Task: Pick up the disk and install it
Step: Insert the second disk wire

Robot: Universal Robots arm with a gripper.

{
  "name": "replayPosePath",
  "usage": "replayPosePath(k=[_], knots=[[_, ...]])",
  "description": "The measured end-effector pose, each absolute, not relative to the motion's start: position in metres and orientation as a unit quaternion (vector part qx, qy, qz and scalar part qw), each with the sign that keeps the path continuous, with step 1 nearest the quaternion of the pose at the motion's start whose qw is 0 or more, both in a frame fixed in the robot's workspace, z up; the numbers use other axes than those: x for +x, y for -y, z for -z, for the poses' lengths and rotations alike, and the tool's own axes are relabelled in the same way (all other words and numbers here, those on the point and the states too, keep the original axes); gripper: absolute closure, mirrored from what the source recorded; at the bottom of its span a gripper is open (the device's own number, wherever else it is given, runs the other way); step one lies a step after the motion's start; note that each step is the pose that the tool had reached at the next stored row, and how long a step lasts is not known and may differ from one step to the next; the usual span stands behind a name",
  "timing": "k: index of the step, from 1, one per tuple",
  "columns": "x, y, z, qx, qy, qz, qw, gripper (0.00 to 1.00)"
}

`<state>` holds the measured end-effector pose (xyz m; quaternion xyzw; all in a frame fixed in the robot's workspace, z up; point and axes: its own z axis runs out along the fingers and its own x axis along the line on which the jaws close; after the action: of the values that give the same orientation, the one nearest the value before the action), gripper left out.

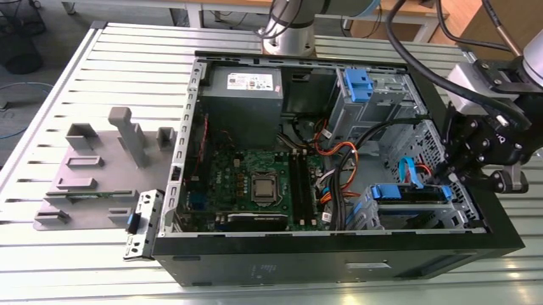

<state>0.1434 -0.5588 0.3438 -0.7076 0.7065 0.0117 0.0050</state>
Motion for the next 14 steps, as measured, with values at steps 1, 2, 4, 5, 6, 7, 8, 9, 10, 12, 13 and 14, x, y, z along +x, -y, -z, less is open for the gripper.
replayPosePath(k=[1, 2, 4, 5, 6, 7, 8, 9, 10, 12, 13, 14], knots=[[0.1434, 0.5601, -0.3438, -0.708, -0.707, -0.012, 0.005, 0.84], [0.1434, 0.5614, -0.3438, -0.708, -0.707, -0.012, 0.005, 0.84], [0.1433, 0.5643, -0.3438, -0.708, -0.707, -0.012, 0.005, 0.84], [0.1433, 0.5658, -0.3437, -0.708, -0.707, -0.012, 0.005, 0.84], [0.1432, 0.5672, -0.3437, -0.708, -0.707, -0.012, 0.005, 0.84], [0.1432, 0.5681, -0.3435, -0.708, -0.707, -0.012, 0.005, 0.84], [0.1431, 0.5687, -0.3432, -0.708, -0.707, -0.012, 0.005, 0.84], [0.1429, 0.5691, -0.3426, -0.708, -0.707, -0.012, 0.005, 0.84], [0.1428, 0.5692, -0.3423, -0.708, -0.707, -0.012, 0.005, 0.84], [0.1428, 0.5693, -0.3424, -0.708, -0.707, -0.012, 0.005, 0.84], [0.1428, 0.5693, -0.3424, -0.708, -0.707, -0.012, 0.005, 0.84], [0.1429, 0.5694, -0.3419, -0.708, -0.707, -0.012, 0.005, 0.84]])
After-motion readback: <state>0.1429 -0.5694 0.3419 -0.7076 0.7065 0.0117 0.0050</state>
